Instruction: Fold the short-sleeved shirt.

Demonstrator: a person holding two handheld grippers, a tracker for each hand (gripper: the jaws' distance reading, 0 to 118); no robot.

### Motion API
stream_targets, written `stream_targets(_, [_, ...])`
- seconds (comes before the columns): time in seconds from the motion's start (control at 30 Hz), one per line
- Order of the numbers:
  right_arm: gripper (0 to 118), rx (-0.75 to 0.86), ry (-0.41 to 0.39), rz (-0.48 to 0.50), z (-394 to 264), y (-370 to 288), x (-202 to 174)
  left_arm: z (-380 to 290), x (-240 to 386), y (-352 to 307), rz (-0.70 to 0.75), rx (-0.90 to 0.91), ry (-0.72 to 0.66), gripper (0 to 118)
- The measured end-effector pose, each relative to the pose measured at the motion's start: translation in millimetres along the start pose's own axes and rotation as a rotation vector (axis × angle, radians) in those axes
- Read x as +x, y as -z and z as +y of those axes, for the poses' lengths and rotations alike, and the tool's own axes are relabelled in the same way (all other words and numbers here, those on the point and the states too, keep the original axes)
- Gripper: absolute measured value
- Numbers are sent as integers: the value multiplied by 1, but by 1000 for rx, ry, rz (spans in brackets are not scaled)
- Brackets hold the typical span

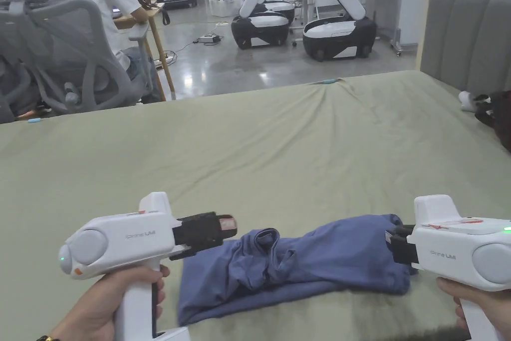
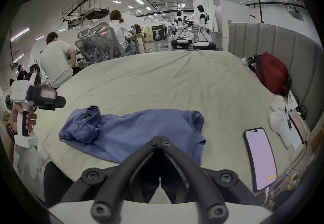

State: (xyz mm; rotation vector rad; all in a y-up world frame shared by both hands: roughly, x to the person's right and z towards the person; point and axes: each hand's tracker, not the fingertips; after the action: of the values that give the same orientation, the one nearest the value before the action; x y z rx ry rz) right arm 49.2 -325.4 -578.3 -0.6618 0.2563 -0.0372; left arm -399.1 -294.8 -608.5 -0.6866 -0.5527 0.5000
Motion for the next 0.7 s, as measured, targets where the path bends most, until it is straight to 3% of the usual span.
stream_targets(0.03, [0, 0, -3, 8, 0, 1, -3, -3, -1, 0, 40, -10, 37, 0])
stream_targets(0.1, [0, -2, -7, 24, -1, 3, -8, -17, -6, 0, 127, -28, 77, 0])
stream_targets(0.23, [0, -10, -14, 44, -3, 4, -14, -26, -6, 26, 47, -73, 49, 0])
stream_targets(0.5, [0, 4, 2, 19, -6, -19, -1, -46, 1, 143, 48, -227, 8, 0])
stream_targets(0.6, [0, 3, 5, -1, -8, -23, 4, -46, 16, 157, -16, -208, -44, 0])
stream_targets(0.7, [0, -3, 8, -11, -8, -21, 6, -45, 28, 159, 13, -225, 19, 0])
